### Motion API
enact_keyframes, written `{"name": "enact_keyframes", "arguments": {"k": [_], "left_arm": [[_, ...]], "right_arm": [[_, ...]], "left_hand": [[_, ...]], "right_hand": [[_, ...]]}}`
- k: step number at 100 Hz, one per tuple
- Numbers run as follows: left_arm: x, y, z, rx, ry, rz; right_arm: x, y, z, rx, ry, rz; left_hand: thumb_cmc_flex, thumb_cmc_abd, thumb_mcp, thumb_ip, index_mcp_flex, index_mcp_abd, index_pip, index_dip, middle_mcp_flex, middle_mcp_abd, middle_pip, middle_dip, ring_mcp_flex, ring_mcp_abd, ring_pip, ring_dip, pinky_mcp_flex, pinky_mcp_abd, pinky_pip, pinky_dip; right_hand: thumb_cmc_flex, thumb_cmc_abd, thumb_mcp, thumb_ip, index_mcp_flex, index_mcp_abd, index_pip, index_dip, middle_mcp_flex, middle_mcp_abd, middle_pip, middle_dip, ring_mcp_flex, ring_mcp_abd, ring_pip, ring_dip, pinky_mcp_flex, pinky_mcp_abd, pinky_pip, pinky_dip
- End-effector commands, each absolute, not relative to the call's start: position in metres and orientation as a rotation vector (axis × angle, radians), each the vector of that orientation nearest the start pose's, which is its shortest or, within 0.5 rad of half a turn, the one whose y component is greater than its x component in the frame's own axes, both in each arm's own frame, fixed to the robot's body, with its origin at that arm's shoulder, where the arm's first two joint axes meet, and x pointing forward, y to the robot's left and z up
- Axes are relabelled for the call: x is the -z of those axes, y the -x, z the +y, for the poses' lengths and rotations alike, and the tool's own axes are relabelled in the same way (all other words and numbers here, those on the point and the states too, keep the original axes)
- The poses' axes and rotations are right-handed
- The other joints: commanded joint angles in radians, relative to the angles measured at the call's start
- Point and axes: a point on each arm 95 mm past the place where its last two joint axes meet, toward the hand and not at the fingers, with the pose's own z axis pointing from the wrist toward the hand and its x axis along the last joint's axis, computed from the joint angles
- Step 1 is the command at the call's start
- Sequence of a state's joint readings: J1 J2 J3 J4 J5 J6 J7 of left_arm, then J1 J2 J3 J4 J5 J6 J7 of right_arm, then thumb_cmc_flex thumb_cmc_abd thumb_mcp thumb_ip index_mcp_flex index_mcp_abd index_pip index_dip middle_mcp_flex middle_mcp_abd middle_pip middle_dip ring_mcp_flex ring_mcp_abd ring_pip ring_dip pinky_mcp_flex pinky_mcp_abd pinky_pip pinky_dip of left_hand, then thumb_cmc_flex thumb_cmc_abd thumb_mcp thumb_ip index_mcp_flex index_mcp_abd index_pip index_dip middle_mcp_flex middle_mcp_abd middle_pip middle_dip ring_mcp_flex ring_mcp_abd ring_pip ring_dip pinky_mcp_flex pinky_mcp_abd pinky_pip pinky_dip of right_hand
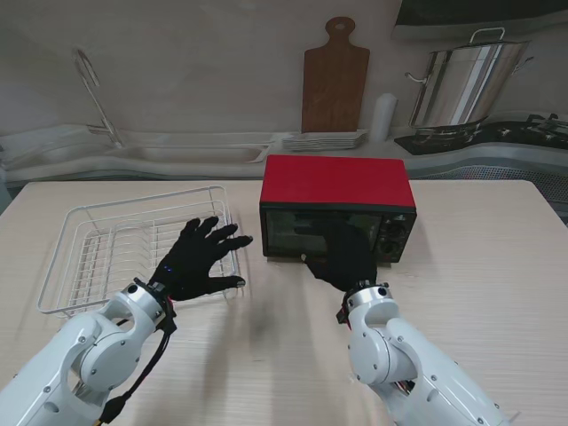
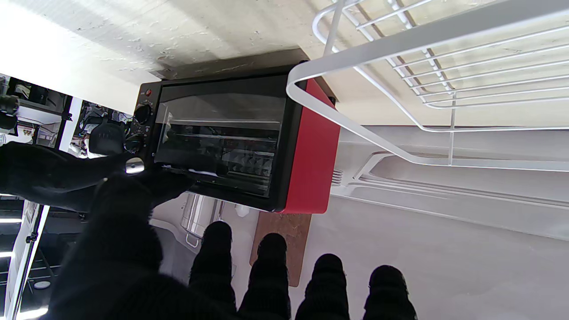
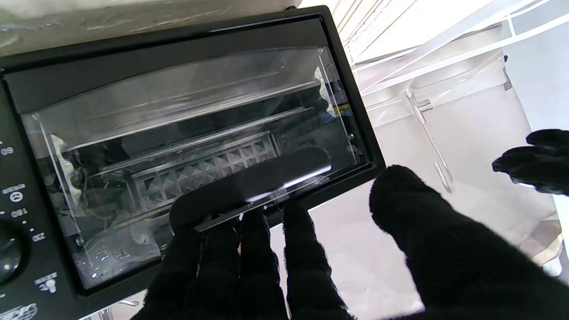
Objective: Slide the trays into the oven
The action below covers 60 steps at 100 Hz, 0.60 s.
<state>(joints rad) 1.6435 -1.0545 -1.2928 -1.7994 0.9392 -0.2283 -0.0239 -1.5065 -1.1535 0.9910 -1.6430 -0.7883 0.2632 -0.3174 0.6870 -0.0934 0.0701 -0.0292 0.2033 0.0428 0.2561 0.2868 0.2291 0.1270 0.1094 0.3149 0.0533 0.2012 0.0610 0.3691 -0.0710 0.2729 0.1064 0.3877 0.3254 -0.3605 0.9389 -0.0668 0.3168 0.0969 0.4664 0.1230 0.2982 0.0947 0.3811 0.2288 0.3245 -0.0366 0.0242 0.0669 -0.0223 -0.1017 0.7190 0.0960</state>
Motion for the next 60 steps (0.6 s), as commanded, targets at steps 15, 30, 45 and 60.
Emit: {"name": "enact_keyframes", "arguments": {"k": [15,30,45,60], "left_arm": [[0.27,-0.371,-0.018,1.744,1.049,1.584],[0.273,-0.363,-0.02,1.792,1.093,1.535],[0.28,-0.353,-0.025,1.855,1.196,1.44],[0.288,-0.343,-0.029,1.883,1.294,1.37]], "right_arm": [[0.301,-0.371,0.074,-1.74,-1.33,1.146],[0.301,-0.356,0.074,-1.809,-1.364,1.14],[0.307,-0.341,0.074,-1.86,-1.402,1.146],[0.316,-0.327,0.072,-1.906,-1.434,1.157]], "left_hand": [[0.006,0.047,-0.027,0.041,-0.023,0.009,-0.014,0.01,-0.042,-0.007,-0.011,-0.009,-0.03,-0.024,-0.015,-0.011,-0.009,-0.022,-0.048,-0.013],[0.006,0.048,-0.027,0.043,-0.031,0.009,-0.025,0.002,-0.05,-0.011,-0.018,-0.012,-0.031,-0.025,-0.016,-0.011,-0.009,-0.025,-0.048,-0.013],[0.011,0.04,-0.023,0.044,-0.013,0.014,-0.031,-0.01,-0.042,-0.005,-0.027,-0.023,-0.028,-0.024,-0.013,-0.009,-0.009,-0.025,-0.047,-0.012],[0.011,0.038,-0.02,0.043,-0.013,0.01,-0.036,-0.019,-0.043,-0.007,-0.03,-0.031,-0.029,-0.024,-0.014,-0.01,-0.009,-0.026,-0.047,-0.012]], "right_hand": [[-0.039,-0.012,0.01,0.057,0.001,-0.021,0.004,-0.015,0.02,-0.022,-0.006,-0.004,-0.029,-0.004,-0.007,0.004,0.017,0.108,0.008,0.008],[-0.024,-0.018,0.025,0.062,-0.009,-0.06,0.025,-0.003,0.02,-0.042,0.021,0.009,-0.032,-0.009,0.033,0.028,0.024,0.134,0.031,0.02],[0.009,-0.034,0.082,0.098,-0.032,-0.068,0.044,0.007,0.003,-0.053,0.035,0.015,-0.049,-0.021,0.051,0.039,0.016,0.132,0.036,0.024],[0.001,-0.034,0.081,0.108,-0.044,-0.072,0.046,0.007,-0.011,-0.059,0.038,0.016,-0.062,-0.031,0.052,0.041,0.008,0.126,0.031,0.022]]}}
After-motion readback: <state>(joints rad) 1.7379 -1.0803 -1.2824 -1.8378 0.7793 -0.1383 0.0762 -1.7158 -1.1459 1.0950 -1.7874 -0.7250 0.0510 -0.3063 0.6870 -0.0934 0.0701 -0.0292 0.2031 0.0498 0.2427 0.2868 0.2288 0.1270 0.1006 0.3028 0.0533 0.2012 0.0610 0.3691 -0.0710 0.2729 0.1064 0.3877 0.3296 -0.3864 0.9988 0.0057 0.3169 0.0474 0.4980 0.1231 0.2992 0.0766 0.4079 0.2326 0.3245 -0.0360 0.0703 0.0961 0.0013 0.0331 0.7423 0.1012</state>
